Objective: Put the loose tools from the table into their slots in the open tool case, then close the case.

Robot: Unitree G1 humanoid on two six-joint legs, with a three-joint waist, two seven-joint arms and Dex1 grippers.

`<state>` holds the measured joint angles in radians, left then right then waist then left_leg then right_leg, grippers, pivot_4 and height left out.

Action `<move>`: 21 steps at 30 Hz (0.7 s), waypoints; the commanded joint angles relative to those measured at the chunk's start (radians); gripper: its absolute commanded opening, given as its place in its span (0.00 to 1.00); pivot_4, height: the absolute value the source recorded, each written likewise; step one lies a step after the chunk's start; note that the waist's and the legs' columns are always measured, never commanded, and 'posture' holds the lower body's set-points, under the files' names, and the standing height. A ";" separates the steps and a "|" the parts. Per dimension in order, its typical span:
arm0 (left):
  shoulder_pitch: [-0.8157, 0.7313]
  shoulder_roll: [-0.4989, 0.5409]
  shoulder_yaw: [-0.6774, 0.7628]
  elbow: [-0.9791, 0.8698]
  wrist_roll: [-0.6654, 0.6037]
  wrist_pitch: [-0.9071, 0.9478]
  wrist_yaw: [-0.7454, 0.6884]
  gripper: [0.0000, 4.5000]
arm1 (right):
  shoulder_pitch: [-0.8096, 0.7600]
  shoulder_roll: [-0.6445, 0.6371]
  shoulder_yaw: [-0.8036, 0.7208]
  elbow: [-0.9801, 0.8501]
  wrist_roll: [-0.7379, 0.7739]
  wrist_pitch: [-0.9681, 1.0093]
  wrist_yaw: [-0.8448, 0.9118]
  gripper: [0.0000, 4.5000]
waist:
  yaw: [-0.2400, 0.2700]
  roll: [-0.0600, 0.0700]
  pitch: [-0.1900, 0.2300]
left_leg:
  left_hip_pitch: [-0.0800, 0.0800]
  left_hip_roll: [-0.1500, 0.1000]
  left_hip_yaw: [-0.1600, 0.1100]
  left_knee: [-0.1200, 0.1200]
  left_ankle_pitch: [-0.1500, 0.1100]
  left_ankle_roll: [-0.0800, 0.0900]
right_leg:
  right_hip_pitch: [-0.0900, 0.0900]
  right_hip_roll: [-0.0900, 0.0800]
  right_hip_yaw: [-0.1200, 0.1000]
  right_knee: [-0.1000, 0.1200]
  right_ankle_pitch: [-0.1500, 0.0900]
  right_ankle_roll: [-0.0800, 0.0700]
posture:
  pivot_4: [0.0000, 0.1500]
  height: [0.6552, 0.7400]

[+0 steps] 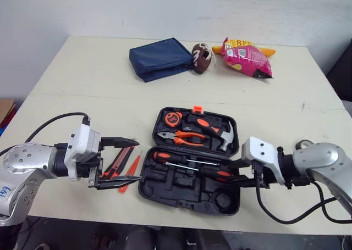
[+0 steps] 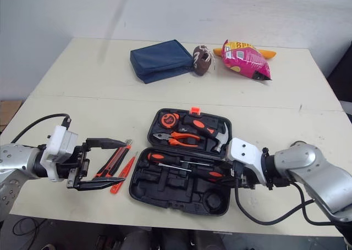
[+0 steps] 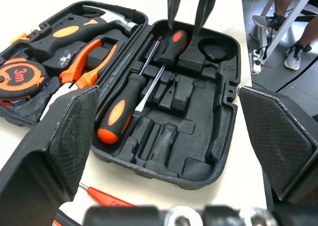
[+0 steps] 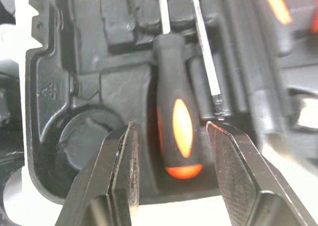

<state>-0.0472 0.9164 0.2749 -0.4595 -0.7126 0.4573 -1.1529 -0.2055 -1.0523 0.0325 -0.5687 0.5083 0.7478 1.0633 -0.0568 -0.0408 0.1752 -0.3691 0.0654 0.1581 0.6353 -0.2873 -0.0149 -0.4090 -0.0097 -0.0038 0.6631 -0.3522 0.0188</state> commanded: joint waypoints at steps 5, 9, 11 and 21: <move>-0.027 -0.008 0.002 -0.007 -0.002 -0.023 0.003 1.00 | -0.015 0.252 0.035 0.050 0.017 -0.287 0.038 0.39 | 0.001 0.001 0.000 | 0.000 0.000 0.000 0.000 0.000 0.000 | 0.000 0.000 0.000 0.001 0.000 0.000 | 1.00 1.00; -0.035 -0.011 -0.004 -0.006 0.001 -0.024 0.003 1.00 | -0.029 0.321 0.103 0.120 -0.065 -0.372 0.023 0.01 | 0.000 0.001 0.000 | 0.000 0.000 0.000 0.002 0.000 0.000 | 0.000 0.000 0.000 0.002 0.000 0.001 | 1.00 1.00; -0.036 -0.011 -0.006 -0.007 0.002 -0.024 0.002 1.00 | -0.028 0.332 0.142 0.163 -0.122 -0.426 0.030 0.01 | 0.000 0.001 0.000 | 0.000 0.000 0.000 0.002 0.000 0.000 | 0.000 0.000 0.000 0.002 0.000 0.001 | 1.00 1.00; -0.011 0.000 0.004 -0.018 0.003 -0.015 0.003 1.00 | -0.038 0.376 0.213 0.291 -0.240 -0.505 0.000 0.01 | -0.001 0.001 0.000 | 0.000 0.000 0.000 0.006 0.000 0.000 | 0.000 0.000 0.000 0.007 0.000 0.000 | 1.00 1.00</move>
<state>-0.0639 0.9082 0.2573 -0.4579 -0.7036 0.4458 -1.1475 -0.2316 -0.6837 0.2377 -0.2924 0.2935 0.2621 1.0747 -0.0579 -0.0399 0.1756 -0.3688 0.0657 0.1584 0.6431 -0.2872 -0.0148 -0.4092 -0.0098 -0.0035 0.6711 -0.3519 0.0190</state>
